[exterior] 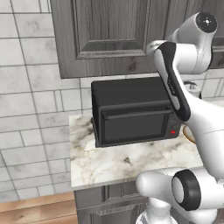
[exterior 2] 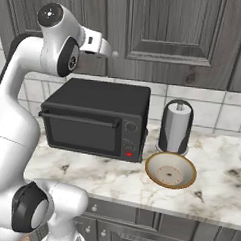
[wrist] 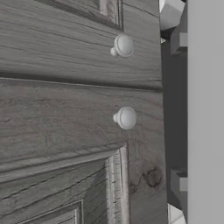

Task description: Open the cabinet and setup a tea strainer by placing it in the bowl upright.

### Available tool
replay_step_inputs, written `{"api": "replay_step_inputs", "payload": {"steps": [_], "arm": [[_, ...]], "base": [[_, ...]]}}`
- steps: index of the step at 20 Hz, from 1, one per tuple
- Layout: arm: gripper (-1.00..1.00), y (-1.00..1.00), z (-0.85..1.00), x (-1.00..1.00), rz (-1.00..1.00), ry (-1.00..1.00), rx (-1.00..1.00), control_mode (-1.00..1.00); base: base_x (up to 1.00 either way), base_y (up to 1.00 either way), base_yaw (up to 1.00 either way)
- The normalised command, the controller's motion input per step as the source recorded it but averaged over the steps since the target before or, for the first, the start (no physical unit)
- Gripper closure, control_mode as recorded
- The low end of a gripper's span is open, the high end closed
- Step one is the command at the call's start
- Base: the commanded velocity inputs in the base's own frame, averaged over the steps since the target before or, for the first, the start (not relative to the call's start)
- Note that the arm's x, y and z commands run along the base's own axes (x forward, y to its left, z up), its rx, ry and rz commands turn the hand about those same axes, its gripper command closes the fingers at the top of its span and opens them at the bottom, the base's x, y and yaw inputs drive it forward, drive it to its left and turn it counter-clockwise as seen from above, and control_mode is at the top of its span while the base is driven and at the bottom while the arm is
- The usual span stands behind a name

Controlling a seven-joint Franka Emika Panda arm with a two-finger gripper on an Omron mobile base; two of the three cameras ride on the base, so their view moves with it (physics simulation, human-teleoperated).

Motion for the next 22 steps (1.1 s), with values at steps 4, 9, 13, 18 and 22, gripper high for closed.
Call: {"api": "replay_step_inputs", "payload": {"steps": [4, 9, 13, 18, 22], "arm": [[-1.00, 0.03, 0.00, 0.23, 0.00, 0.00, 0.00, -1.00], [-1.00, 0.02, 0.00, 0.42, 0.00, 0.00, 0.00, -1.00], [-1.00, 0.00, -0.05, 0.46, 0.00, 0.00, 0.00, -1.00], [-1.00, 0.00, -0.09, 0.27, 0.00, 0.00, 0.00, -1.00], [-1.00, 0.00, -0.20, 0.12, 0.00, 0.00, 0.00, -1.00]], "base": [[0.00, 0.00, 0.00], [0.00, 0.00, 0.00], [0.00, 0.00, 0.00], [0.00, 0.00, 0.00], [0.00, 0.00, 0.00]]}}
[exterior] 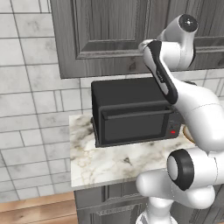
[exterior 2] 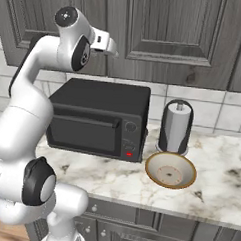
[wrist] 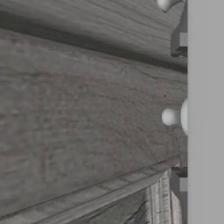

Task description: Open the cabinet and setup a tea strainer by placing it in the bowl upright.

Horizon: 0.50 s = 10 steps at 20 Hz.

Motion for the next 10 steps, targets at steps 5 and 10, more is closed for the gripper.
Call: {"api": "replay_step_inputs", "payload": {"steps": [5, 10], "arm": [[-1.00, 0.00, -0.17, 0.11, 0.00, 0.00, 0.00, -1.00], [-1.00, 0.00, 0.00, 0.08, 0.00, 0.00, 0.00, -1.00]], "base": [[0.00, 0.00, 0.00], [0.00, 0.00, 0.00]]}}
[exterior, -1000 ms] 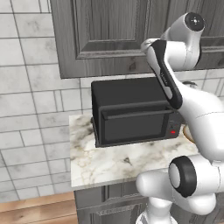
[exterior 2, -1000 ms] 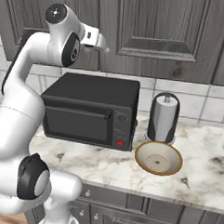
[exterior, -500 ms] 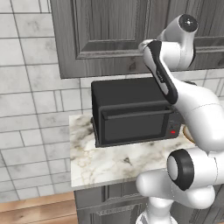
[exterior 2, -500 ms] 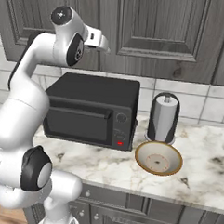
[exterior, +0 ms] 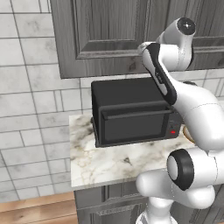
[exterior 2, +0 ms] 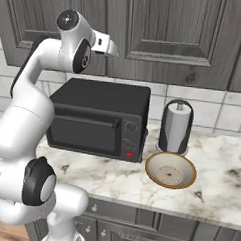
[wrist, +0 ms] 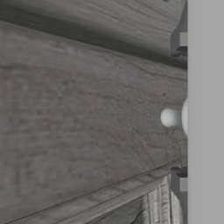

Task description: Open the cabinet and setup a tea strainer by placing it in the bowl upright.

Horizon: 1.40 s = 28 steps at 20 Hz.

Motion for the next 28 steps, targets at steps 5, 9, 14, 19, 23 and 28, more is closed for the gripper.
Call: {"api": "replay_step_inputs", "payload": {"steps": [5, 9, 14, 19, 23, 28], "arm": [[1.00, 0.00, 0.00, 0.14, 0.00, 0.00, 0.00, -1.00], [1.00, 0.00, 0.00, 0.02, 0.00, 0.00, 0.00, -1.00], [1.00, 0.00, 0.00, 0.00, 0.00, 0.00, 0.00, -1.00], [1.00, 0.00, 0.00, -0.24, 0.00, 0.00, 0.00, -1.00], [1.00, 0.25, 0.04, -0.84, -0.02, 0.00, -0.04, -1.00], [1.00, 0.41, 0.11, -0.95, -0.09, -0.02, -0.03, -1.00]], "base": [[0.00, 0.00, 0.00], [0.00, 0.00, 0.00], [0.00, 0.00, 0.00], [0.00, 0.00, 0.00], [0.00, 0.00, 0.00], [0.00, 0.00, 0.00]]}}
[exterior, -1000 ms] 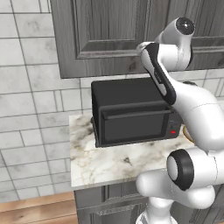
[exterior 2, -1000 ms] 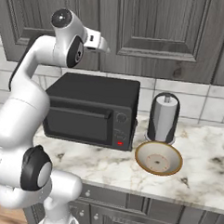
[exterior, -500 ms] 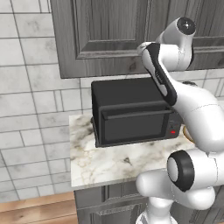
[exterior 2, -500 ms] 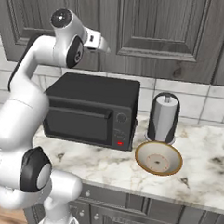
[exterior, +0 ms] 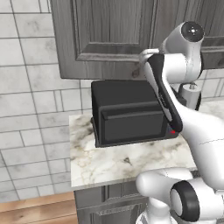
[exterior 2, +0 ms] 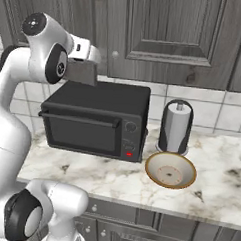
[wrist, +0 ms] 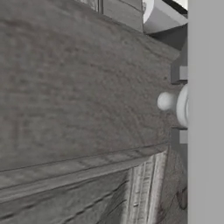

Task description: Open the cabinet and setup a tea strainer by placing it in the bowl upright.

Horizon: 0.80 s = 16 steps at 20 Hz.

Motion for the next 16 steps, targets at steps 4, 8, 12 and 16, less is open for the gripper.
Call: {"api": "replay_step_inputs", "payload": {"steps": [4, 8, 12, 16], "arm": [[1.00, 0.38, 0.27, -0.98, -0.13, 0.00, 0.00, -1.00], [1.00, 0.37, 0.22, -1.00, -0.18, 0.00, 0.00, -1.00], [1.00, 0.58, 0.12, -1.00, -0.24, 0.00, 0.00, -1.00], [1.00, 0.64, 0.05, -0.98, -0.25, 0.00, -0.01, -1.00]], "base": [[0.00, 0.00, 0.00], [0.00, 0.00, 0.00], [0.00, 0.00, 0.00], [0.00, 0.00, 0.00]]}}
